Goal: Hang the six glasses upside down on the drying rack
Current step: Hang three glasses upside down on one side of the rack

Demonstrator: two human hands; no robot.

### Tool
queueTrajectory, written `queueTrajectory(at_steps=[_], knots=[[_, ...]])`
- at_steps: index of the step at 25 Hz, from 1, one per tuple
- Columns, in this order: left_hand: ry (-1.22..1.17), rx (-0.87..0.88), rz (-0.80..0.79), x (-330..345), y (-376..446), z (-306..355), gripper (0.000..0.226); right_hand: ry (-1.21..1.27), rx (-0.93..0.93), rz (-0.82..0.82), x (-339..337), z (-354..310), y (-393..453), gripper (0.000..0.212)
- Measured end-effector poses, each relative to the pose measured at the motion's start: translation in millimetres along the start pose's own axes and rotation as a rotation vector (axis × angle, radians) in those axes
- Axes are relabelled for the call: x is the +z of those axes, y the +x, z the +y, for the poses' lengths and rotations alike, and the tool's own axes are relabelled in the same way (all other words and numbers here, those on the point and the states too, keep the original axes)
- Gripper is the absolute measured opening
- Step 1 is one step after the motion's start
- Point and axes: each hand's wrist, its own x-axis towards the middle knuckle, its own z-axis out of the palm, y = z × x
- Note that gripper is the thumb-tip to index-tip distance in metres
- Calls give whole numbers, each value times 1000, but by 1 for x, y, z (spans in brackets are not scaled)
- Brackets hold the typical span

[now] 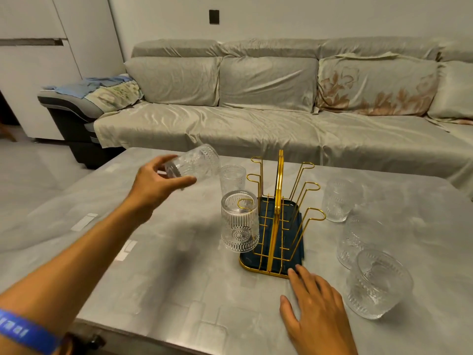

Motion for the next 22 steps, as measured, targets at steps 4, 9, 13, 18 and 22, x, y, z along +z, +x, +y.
queueTrajectory(at_steps=[4, 9, 13, 18, 22], knots=[[89, 136, -127, -4, 23, 83, 90, 2, 0, -32, -3, 0, 0, 65], [317, 209, -331, 47, 31, 120, 74, -30, -12, -69, -6, -3, 1, 65], [439, 231, -404, 77, 33, 109, 70, -59, -19, -55, -21, -7, 3, 56], [456, 193, -432, 85, 34, 91, 70, -78, -20, -50, -17, -7, 8, 62], [525, 193, -482, 100, 30, 83, 70, -101, -33, -66, -20, -8, 8, 62]])
